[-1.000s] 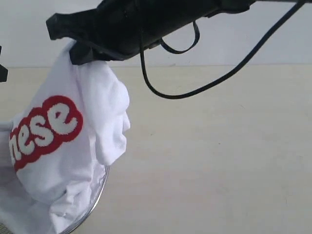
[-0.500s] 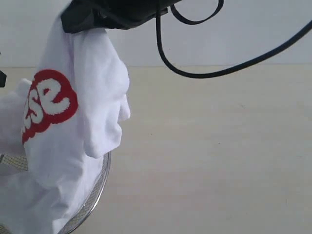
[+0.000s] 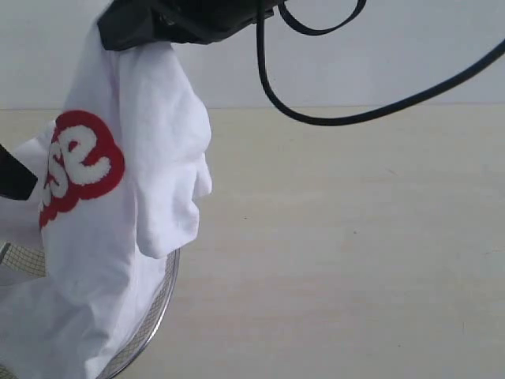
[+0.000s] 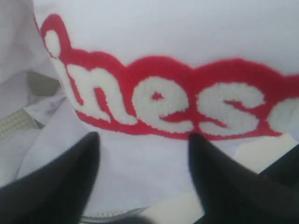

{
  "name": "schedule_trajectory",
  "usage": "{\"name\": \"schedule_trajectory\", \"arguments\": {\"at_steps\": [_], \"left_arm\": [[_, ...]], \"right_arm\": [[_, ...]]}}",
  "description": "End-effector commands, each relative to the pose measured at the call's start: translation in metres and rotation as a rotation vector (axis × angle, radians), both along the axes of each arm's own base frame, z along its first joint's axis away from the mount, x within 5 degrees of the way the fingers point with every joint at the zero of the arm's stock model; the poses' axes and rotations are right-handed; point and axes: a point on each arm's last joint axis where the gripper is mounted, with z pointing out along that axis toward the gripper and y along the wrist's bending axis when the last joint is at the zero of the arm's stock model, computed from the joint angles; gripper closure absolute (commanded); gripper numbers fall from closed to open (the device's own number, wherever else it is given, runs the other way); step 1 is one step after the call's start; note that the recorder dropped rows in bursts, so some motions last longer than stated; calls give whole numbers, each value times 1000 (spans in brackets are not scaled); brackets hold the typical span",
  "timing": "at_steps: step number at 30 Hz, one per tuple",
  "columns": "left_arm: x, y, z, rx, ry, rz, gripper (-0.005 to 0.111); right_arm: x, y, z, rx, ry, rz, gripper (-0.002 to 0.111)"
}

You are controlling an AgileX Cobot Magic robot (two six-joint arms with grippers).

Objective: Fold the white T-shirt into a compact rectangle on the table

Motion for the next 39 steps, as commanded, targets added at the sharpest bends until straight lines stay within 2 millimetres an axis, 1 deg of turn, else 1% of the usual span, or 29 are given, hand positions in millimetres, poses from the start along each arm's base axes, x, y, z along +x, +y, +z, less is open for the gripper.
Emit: {"name": "schedule_trajectory", "arguments": {"at_steps": [1, 6, 10, 13, 21, 23, 26, 29, 32, 39], "left_arm": [[-9, -3, -18, -34, 107, 11, 18], [-22, -9, -45, -97, 202, 5, 17], [-22, -16, -58, -199, 158, 29, 17], [-27, -20, -67, -275, 183, 57, 17], [-50, -23, -98, -300, 320, 81, 17], [-53, -24, -104, -316, 321, 102, 17], [-54, -27, -107, -374, 266, 81, 17], [-51, -31, -104, -419, 159, 23, 17], [-47, -30, -104, -408, 100, 20, 17], [-49, -29, -109, -399, 94, 26, 17]], "right_arm": [[-2, -2, 5, -2, -34, -4, 108], [-1, -2, 5, -6, -43, -10, 108], [-1, -2, 5, -12, -56, -4, 108], [-1, -2, 5, -12, -56, -4, 108], [0, -3, 6, -11, -70, -9, 108], [0, -3, 6, -10, -73, -13, 108], [1, -3, 6, -9, -75, -14, 108], [1, -3, 6, -9, -75, -14, 108], [1, -3, 6, -9, -74, -14, 108], [0, -3, 6, -9, -71, -14, 108]]}}
